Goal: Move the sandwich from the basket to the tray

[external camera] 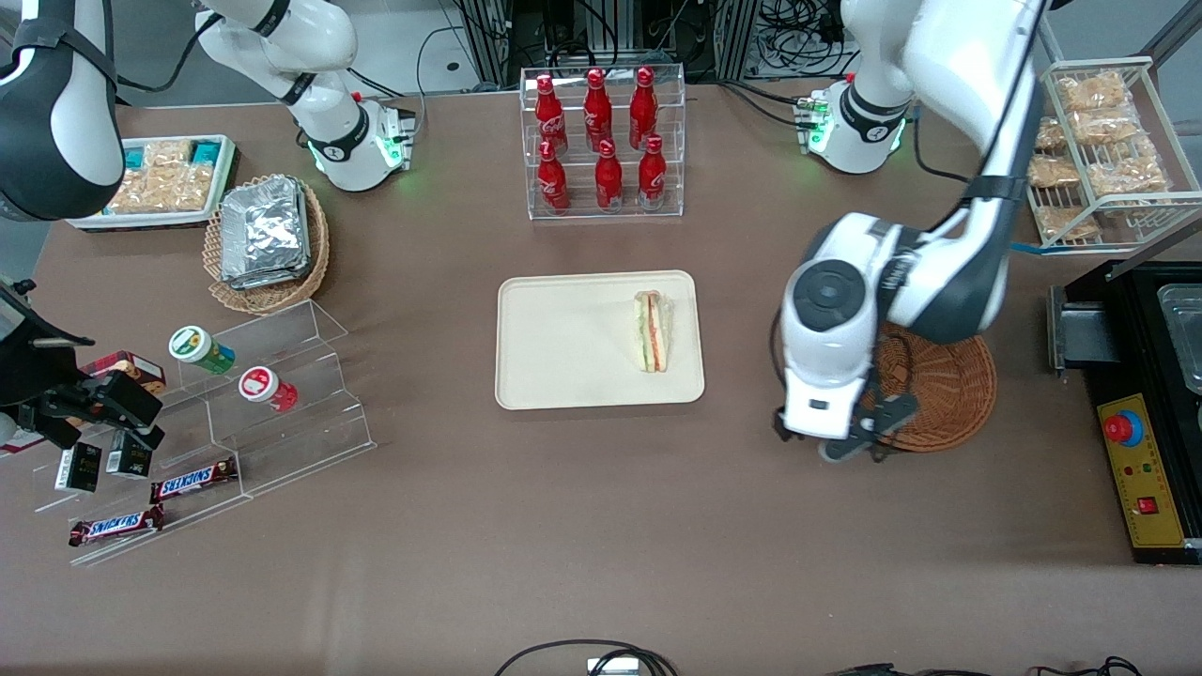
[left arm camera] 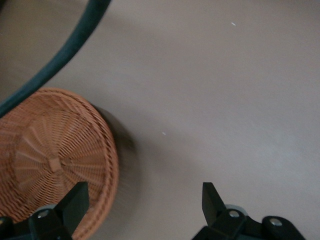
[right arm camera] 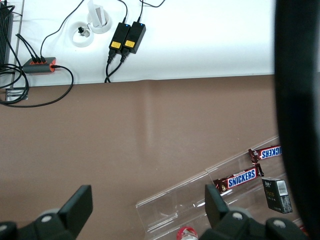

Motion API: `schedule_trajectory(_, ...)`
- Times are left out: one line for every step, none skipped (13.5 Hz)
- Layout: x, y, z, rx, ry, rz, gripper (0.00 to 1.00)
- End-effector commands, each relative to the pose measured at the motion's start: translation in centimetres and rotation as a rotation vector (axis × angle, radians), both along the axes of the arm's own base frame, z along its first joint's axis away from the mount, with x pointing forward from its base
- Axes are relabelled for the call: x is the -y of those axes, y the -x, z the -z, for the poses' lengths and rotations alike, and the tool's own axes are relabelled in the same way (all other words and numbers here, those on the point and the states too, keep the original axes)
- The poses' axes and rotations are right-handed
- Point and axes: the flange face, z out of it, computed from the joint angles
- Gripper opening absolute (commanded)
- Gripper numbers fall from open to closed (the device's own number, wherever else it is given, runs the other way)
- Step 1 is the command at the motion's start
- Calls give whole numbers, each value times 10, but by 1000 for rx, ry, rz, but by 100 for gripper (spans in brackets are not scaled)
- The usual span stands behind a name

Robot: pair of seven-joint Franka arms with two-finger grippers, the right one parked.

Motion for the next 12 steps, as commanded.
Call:
schedule_trajectory(-50,-1,-42,-47,27,20,100)
schedule_trajectory(-69,0,-61,-62,43,51,100)
schedule_trajectory(-90,2,-79,-81,66,82,100)
schedule_trajectory(-107,6,-96,-102,84,112,100)
schedule_trajectory(-124,12,-112,-123,104,144,100)
schedule_trajectory(-138,18,-128,-139,125,176,100)
schedule_trajectory(-151,23,-140,-153,139,212,100)
schedule_trajectory(-159,29,-154,-159,145,246,100)
schedule_trajectory(-169,34,-163,-165,155,266,100)
schedule_trajectory(-179,41,-177,-163,180,292,100)
schedule_trajectory(-190,48,-191,-160,210,325,100)
schedule_trajectory(-198,58,-204,-169,236,366,100)
